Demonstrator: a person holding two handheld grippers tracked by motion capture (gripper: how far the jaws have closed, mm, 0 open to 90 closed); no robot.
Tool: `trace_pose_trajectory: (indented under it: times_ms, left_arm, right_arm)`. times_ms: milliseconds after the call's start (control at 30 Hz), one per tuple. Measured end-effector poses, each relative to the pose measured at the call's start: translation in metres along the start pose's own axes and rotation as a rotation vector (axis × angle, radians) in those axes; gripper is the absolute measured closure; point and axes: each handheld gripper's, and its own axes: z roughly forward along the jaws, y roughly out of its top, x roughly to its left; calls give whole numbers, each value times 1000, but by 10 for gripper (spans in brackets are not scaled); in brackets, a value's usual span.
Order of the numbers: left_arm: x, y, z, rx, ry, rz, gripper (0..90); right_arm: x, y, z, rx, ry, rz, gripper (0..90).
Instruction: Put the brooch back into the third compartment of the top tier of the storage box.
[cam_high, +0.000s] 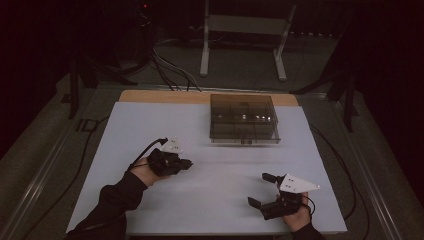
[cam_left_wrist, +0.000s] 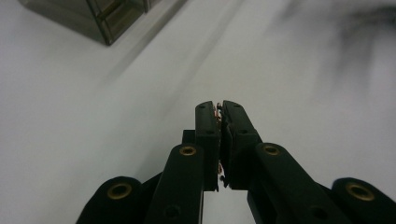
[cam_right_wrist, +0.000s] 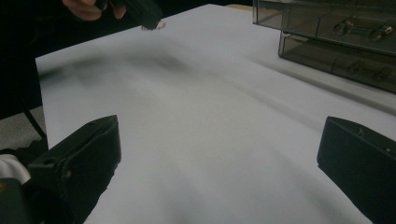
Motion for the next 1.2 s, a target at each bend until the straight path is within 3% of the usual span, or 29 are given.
trace_pose_trajectory:
  times_ms: [567,933,1200]
  left_arm:
    - [-2,36,7,-17,-24,49,875]
    - [-12,67,17,-7,-57,116,875]
    - [-15,88,25,-27,-69,126,875]
  right_arm:
    - [1,0,0,0,2,-4,0]
    - [2,1,0,1,5,-7,0]
    - [3,1,0,-3,8,-5,0]
